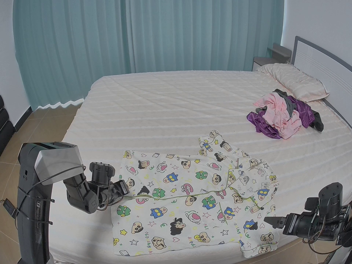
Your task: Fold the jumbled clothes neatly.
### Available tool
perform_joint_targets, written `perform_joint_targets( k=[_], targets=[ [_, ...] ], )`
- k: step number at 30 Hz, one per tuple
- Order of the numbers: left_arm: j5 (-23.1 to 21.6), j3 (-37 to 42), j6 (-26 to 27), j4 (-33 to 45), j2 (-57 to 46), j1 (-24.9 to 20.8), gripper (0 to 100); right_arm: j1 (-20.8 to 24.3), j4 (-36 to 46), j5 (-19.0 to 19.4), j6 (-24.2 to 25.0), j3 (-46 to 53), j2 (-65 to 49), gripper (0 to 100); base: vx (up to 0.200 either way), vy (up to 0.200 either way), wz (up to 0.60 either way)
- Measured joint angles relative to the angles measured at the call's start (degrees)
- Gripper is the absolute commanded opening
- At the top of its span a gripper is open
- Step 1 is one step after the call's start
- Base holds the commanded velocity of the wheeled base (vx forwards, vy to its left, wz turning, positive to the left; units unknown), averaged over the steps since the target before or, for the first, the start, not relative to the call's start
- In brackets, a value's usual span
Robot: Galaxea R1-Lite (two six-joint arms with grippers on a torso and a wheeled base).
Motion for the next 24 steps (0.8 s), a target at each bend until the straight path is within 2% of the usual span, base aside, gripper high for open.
perform_joint_targets(
  k=[15, 24],
  targets=[
    [2.9, 5.1, 0.0, -0.7, -2.5, 0.2, 0, -0.1, 0.0, 0.1, 0.2, 0.0, 0.0, 100, 0.0, 0.0, 0.0],
    [3.2, 6.9, 1.4, -0.5, -3.5, 1.1, 0, -0.2, 0.0, 0.1, 0.3, 0.0, 0.0, 100, 0.0, 0.0, 0.0]
  ],
)
